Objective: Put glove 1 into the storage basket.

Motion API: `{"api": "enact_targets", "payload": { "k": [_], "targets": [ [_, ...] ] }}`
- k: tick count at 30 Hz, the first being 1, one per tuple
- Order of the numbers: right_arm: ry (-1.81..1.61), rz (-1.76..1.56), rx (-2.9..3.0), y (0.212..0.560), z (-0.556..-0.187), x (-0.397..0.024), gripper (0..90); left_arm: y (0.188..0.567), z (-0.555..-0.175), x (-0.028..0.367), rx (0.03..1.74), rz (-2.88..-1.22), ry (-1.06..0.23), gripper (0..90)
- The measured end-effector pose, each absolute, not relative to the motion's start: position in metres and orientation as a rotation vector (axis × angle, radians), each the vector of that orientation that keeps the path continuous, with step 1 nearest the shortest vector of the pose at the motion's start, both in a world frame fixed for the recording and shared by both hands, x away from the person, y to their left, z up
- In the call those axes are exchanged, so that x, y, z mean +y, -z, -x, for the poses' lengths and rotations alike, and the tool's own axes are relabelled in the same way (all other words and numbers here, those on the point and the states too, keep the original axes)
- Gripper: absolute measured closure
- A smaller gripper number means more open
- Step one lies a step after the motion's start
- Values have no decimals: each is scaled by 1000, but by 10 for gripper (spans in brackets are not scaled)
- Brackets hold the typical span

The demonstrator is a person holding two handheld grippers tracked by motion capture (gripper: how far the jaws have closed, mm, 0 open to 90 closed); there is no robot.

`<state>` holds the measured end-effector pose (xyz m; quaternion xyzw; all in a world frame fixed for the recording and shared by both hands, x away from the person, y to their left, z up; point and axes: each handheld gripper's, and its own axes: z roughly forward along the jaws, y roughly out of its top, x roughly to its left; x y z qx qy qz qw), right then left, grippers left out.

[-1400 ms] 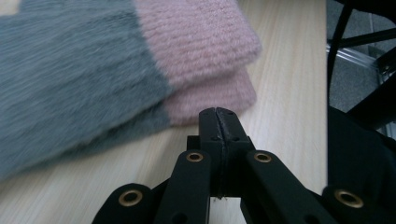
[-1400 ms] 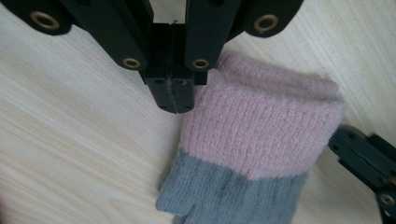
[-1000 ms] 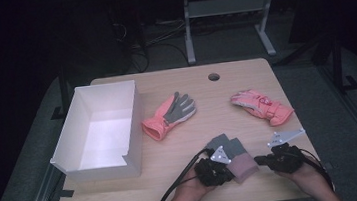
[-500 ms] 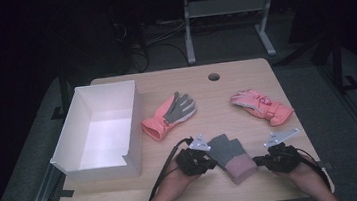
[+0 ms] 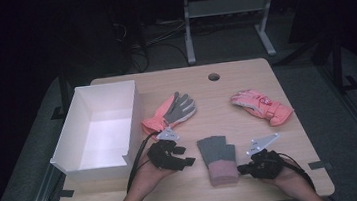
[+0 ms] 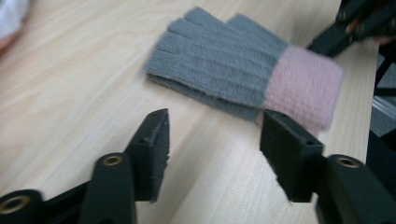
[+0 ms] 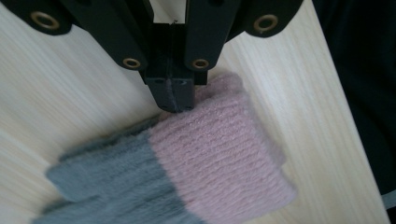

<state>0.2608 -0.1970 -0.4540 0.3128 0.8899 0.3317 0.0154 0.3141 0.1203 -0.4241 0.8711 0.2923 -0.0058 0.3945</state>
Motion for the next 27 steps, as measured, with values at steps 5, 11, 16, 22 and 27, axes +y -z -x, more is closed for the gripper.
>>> {"api": "enact_targets", "payload": {
  "k": [5, 11, 16, 22, 27],
  "targets": [
    [-1061, -921, 2806, 455, -262, -178, 900, 422, -317, 124, 756, -2202, 4, 296],
    [-1073, -841, 2844, 456, -264, -153, 900, 423, -317, 123, 746, -2220, -2, 232],
    [-1096, -782, 2873, 457, -269, -127, 900, 421, -318, 123, 748, -2219, -9, 213],
    [-1096, -726, 2883, 458, -274, -105, 900, 422, -319, 125, 751, -2224, -21, 208],
    [-1107, -692, 2871, 456, -278, -92, 900, 419, -321, 126, 742, -2235, -46, 207]
  ]
}}
